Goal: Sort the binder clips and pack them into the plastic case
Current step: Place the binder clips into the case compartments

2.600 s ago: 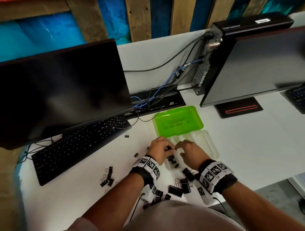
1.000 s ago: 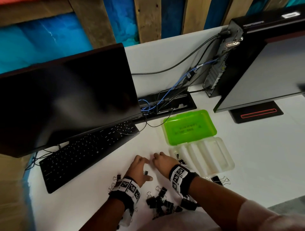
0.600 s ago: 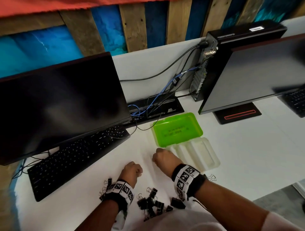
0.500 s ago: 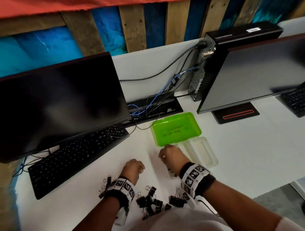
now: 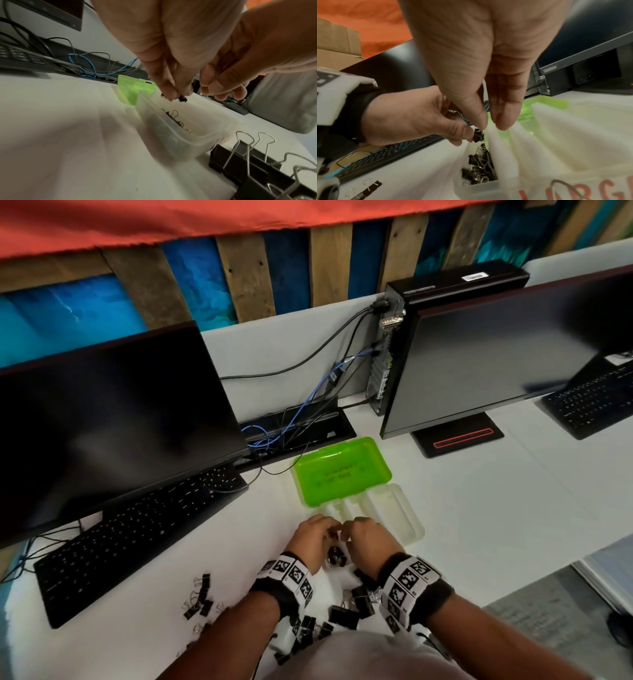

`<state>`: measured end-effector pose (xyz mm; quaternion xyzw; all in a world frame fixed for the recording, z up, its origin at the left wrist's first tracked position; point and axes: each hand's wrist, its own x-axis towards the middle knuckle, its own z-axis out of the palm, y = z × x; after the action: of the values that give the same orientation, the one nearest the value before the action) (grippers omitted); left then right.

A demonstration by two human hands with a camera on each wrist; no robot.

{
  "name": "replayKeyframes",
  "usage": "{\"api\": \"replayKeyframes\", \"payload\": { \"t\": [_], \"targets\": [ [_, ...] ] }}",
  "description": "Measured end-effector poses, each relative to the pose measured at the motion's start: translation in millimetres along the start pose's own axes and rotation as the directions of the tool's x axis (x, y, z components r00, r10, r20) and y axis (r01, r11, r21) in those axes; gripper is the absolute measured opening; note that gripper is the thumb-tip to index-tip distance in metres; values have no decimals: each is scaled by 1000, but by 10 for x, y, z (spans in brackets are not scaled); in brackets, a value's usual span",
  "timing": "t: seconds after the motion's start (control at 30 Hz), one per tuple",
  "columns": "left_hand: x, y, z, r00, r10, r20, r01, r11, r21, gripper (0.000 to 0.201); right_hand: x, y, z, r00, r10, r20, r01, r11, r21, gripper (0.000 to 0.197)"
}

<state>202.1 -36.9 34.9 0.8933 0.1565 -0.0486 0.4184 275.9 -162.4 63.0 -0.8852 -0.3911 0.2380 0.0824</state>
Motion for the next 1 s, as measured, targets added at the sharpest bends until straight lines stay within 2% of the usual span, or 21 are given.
{"api": "replayKeyframes", "payload": {
  "t": [0.1, 0.17, 0.23, 0.37, 0.6, 0.77, 1.0],
  "targets": [
    [16, -36, 61, 1000, -15, 17, 14, 997, 70, 47, -72, 71, 17, 998, 44, 48, -43, 999, -20, 31],
    [25, -72, 60, 999, -35, -19, 36, 995, 90, 53, -103, 66, 38, 996, 60, 71, -59, 998, -10, 35],
    [33, -104, 48, 994, -102, -40, 105, 992, 66, 58, -115, 38, 67, 993, 74, 94, -73, 997, -4, 40],
    [33, -133, 71, 973, -229, 37, 227, 972, 60, 72, -105, -11, 106, 990, 60, 130, -53, 997, -52, 49],
    [8, -155, 141, 972, -230, 55, 222, 967, 122, 49, -16, -74, 91, 985, 45, 169, -34, 997, -66, 48],
    [-6, -162, 137, 984, -178, 5, 176, 977, 120, 44, 6, -107, 90, 982, 59, 179, -48, 996, -70, 47],
    [-15, -172, 124, 991, -134, 27, 127, 978, 163, 44, 44, -104, 124, 986, 32, 166, -12, 993, -122, 36]
  ]
}}
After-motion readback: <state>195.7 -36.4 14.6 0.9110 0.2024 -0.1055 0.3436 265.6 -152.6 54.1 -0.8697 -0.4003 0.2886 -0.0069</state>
